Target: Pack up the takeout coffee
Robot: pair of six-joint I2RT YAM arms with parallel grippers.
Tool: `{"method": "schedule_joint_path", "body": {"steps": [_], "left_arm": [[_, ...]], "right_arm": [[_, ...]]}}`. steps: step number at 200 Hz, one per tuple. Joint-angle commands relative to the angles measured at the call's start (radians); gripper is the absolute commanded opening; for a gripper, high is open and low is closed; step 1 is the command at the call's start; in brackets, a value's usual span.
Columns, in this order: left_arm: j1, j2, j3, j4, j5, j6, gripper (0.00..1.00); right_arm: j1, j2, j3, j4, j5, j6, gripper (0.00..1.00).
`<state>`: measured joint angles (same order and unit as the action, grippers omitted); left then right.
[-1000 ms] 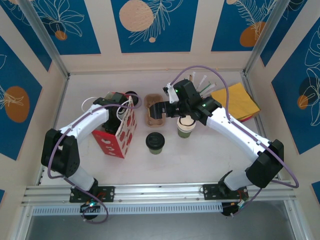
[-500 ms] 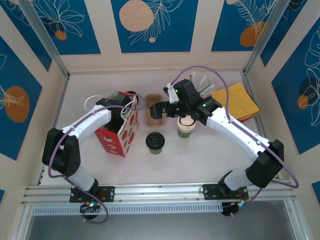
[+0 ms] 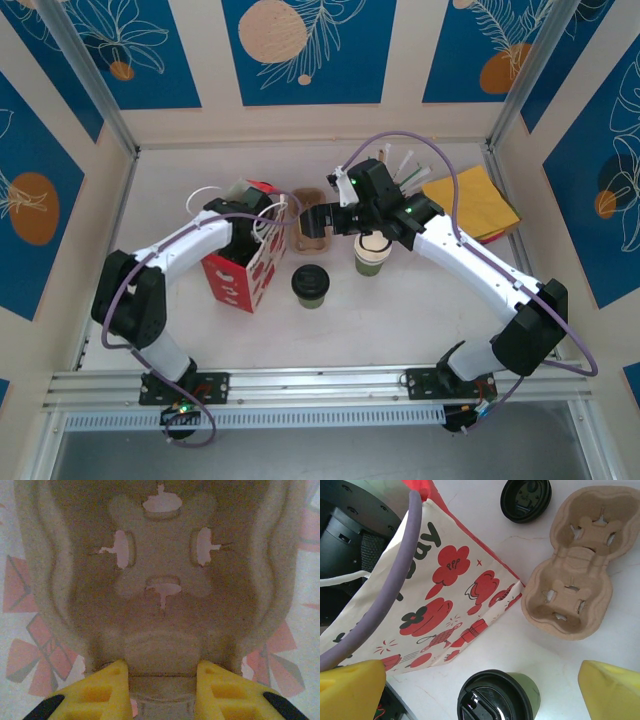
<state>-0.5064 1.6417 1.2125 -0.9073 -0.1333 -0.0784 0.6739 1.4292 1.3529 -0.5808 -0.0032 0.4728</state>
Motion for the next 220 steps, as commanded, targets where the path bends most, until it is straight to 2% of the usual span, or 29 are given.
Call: {"method": "schedule_joint_path", "body": {"steps": [1, 220], "left_arm": [[-0.009, 0.025, 0.022, -0.020, -0.017, 0.008, 0.27], [-0.009, 0.060, -0.014, -0.030, -0.037, -0.030, 0.26]], "right_arm": [[-0.005, -0.037, -0.008, -0.016, 0.009, 0.008, 0.99], [-0.030, -0.056, -0.016, -0.024, 0.027, 0.021, 0.99]]}}
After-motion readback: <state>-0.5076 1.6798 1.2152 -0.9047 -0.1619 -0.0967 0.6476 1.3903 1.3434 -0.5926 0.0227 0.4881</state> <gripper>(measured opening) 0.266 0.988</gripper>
